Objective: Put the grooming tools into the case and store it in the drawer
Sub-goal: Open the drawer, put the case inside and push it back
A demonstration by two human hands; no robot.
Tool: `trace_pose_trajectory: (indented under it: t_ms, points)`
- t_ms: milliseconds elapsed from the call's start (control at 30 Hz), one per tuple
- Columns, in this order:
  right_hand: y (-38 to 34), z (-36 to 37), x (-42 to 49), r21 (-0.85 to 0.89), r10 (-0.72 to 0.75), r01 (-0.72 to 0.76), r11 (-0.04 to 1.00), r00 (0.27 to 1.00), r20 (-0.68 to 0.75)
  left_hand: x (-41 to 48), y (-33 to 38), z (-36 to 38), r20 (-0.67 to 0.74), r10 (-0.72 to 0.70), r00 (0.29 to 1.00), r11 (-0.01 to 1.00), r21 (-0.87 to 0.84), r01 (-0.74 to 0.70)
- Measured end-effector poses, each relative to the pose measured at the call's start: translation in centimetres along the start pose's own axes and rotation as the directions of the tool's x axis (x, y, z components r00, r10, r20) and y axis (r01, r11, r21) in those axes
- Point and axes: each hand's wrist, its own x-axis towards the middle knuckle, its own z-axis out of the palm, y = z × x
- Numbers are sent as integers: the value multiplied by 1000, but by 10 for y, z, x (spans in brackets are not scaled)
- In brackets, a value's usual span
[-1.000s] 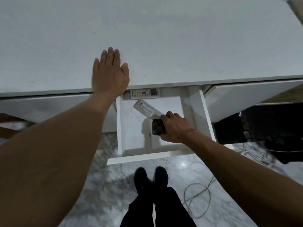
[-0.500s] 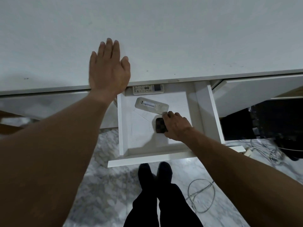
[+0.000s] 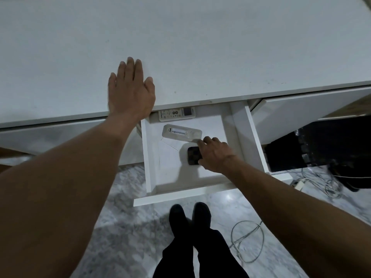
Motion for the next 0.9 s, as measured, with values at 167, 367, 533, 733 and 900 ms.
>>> trace_pose_trajectory:
  t_ms: [167,367,533,733,900]
  points:
    - [-5,-30,-31,75,31,-27,997,998,-49,-7,11,-22,188,-48,981,997,-48,58]
    - [-12,-53,-76,99,21,-8,995,991,-130,-127,64,-34,39,101,994,947,-311,-84]
    - [-21,-41,-126,86,12,5,996,981,-192,-222,94,-16,99,86,991,937,-348,-46]
    - [-14,-3,-175,175,15,32,984,966,-258,-298,93,-2,295,76,953,979,-202,-15]
    - [-2,17,-197,131,-1,22,991,988,-156,-314,93,0,317,49,947,993,-117,-12]
